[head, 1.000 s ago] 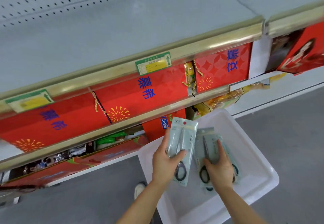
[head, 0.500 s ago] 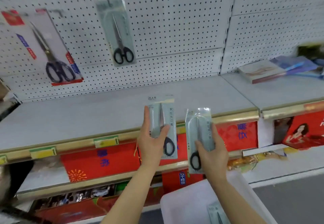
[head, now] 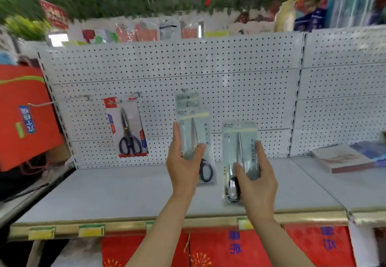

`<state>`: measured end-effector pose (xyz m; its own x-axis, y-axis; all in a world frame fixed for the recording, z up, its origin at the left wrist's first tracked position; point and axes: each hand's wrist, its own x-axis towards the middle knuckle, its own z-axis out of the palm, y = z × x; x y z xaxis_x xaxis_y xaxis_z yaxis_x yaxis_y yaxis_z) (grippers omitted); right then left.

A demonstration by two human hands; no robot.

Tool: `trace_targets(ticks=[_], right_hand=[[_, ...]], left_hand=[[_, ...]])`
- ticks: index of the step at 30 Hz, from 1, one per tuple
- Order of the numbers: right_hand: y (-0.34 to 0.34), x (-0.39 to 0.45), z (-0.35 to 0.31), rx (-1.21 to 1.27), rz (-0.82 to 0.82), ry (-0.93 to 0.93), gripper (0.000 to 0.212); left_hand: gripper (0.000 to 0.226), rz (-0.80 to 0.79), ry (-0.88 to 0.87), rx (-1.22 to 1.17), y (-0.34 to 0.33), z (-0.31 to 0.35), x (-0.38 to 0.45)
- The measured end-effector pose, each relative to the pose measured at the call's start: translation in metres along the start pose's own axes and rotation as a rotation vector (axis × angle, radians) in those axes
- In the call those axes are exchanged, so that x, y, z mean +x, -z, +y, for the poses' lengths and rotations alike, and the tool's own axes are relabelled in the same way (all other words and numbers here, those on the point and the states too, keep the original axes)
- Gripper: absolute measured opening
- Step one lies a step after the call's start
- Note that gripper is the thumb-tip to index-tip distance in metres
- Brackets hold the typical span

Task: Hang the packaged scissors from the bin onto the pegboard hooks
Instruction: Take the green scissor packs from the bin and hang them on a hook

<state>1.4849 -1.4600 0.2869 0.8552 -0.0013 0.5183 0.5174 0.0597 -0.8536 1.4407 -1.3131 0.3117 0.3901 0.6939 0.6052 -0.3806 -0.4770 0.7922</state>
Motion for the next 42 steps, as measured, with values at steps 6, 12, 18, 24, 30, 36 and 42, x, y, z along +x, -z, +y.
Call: trace_targets(ticks=[6, 12, 18, 24, 30, 36, 42], right_hand=[[-0.025, 0.015, -0.02, 0.058, -0.006, 0.027, 0.073], [-0.047, 0.031, -0.026, 0.083, -0.022, 0.029, 0.073], [-0.059, 0.039, -0.02, 0.074, -0.031, 0.044, 0.073], [-0.068, 0.042, -0.013, 0.057, -0.035, 0.03, 0.074], [-0.075, 0.043, -0.011, 0.04, -0.048, 0.025, 0.074], [-0.09, 0.049, -0.007, 0.044, -0.064, 0.032, 0.074], [-0.121, 0.064, -0.01, 0.052, -0.104, 0.048, 0.073]], left_hand=[[0.087, 0.002, 0.001, 0.051, -0.005, 0.005, 0.047], [0.088, 0.005, 0.043, 0.132, -0.021, -0.01, 0.082], [0.089, 0.006, 0.031, 0.167, -0.029, -0.027, 0.095], [0.088, 0.025, -0.013, 0.219, -0.032, -0.037, 0.092], [0.086, 0.029, 0.006, 0.229, -0.035, -0.044, 0.096], [0.081, 0.01, 0.008, 0.278, -0.035, -0.059, 0.106], [0.048, 0.089, -0.151, 0.102, -0.008, -0.036, 0.125]])
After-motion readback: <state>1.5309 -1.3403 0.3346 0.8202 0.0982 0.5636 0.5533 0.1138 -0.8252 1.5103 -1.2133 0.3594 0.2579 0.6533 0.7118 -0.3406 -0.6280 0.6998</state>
